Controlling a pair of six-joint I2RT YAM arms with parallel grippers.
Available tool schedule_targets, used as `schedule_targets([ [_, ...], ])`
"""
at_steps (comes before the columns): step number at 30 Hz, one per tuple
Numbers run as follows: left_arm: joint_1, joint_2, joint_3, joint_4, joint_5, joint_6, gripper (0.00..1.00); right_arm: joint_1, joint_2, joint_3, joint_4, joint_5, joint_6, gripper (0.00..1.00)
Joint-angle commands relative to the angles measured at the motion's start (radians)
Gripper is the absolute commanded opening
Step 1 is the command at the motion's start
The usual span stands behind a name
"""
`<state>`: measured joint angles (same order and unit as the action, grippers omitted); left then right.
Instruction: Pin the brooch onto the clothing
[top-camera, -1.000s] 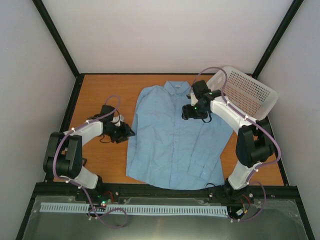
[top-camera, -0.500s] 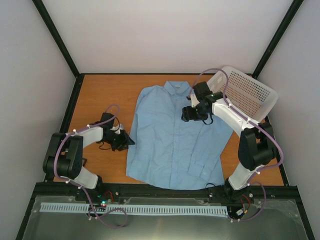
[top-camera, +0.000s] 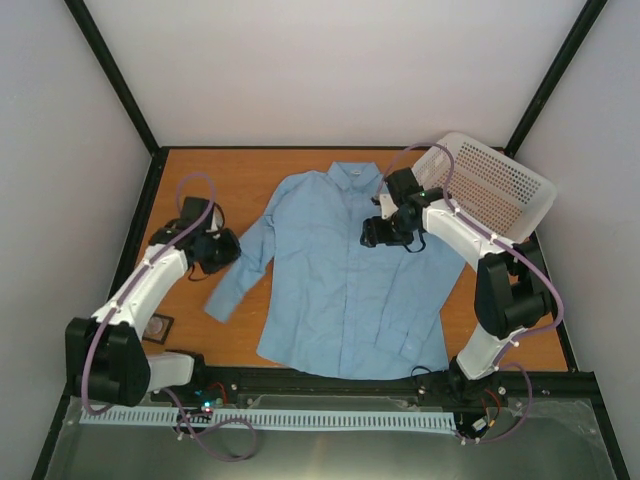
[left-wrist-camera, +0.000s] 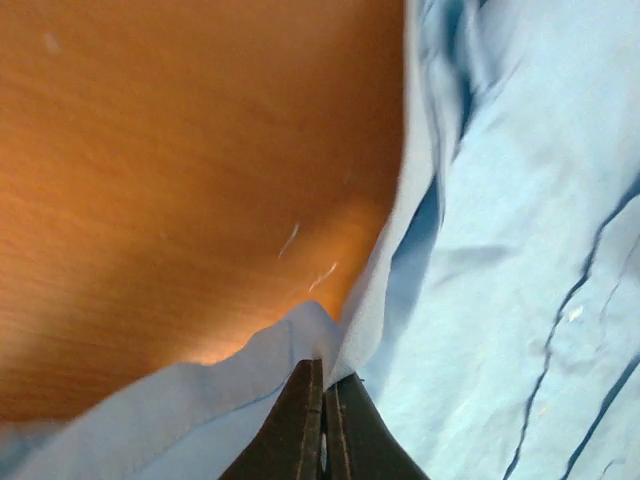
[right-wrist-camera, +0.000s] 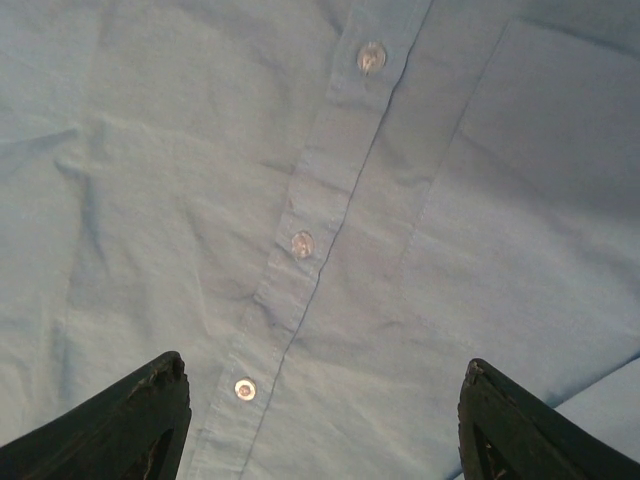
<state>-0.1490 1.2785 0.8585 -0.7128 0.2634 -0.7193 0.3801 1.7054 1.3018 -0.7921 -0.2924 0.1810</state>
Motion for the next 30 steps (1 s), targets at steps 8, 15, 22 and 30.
schedule_targets([
  [8, 0.012, 0.0, 0.29, -0.308, -0.399, -0.011, 0.01, -0.009, 0.014, -0.043, 0.025, -0.038, 0.054, 0.72],
  [15, 0.034, 0.01, 0.457, -0.289, -0.458, 0.061, 0.01, -0.009, 0.018, -0.045, 0.019, -0.048, 0.062, 0.72],
  [22, 0.16, -0.013, 0.331, -0.245, -0.176, 0.012, 0.01, -0.009, 0.022, -0.033, 0.004, -0.048, 0.057, 0.72],
  [30, 0.295, 0.008, 0.275, -0.159, 0.226, -0.018, 0.07, -0.009, 0.026, -0.027, 0.0, -0.056, 0.054, 0.72],
])
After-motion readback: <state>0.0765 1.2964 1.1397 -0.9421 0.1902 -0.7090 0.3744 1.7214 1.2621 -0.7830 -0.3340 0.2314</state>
